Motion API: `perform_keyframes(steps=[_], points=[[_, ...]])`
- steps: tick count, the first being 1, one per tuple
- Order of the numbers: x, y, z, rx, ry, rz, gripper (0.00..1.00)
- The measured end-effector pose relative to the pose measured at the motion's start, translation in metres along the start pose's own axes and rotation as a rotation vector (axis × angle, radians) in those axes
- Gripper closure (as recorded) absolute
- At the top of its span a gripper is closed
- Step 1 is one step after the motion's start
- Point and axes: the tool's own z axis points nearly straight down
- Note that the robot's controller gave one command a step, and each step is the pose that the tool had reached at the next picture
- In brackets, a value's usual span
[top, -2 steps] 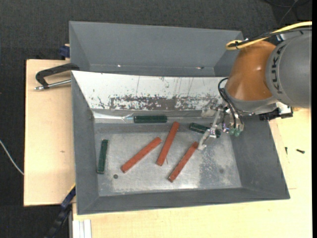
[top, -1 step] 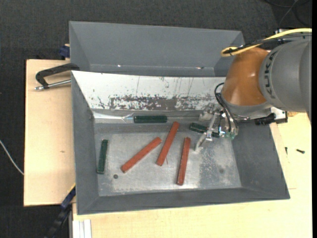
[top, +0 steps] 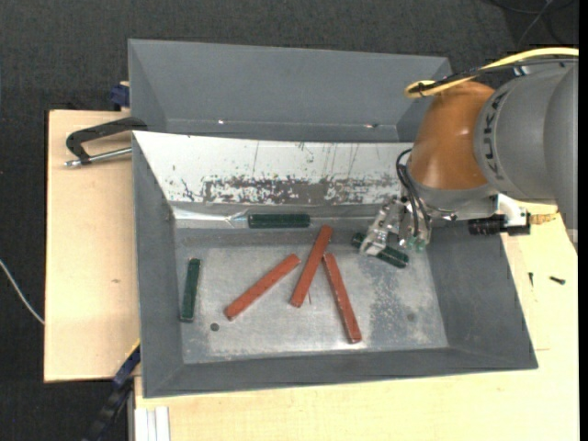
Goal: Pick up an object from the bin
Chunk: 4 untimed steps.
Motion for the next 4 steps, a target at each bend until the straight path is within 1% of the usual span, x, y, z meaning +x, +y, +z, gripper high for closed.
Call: perform_keyframes(steps=[2,3,4], points=[[0.001,0.000,-0.002,0.001,0.000,0.001,1.00],[0.002,0.000,-0.016,0.001,0.001,0.000,1.00],[0.001,0.000,-0.027,0.000,-0.003,0.000,1.00]])
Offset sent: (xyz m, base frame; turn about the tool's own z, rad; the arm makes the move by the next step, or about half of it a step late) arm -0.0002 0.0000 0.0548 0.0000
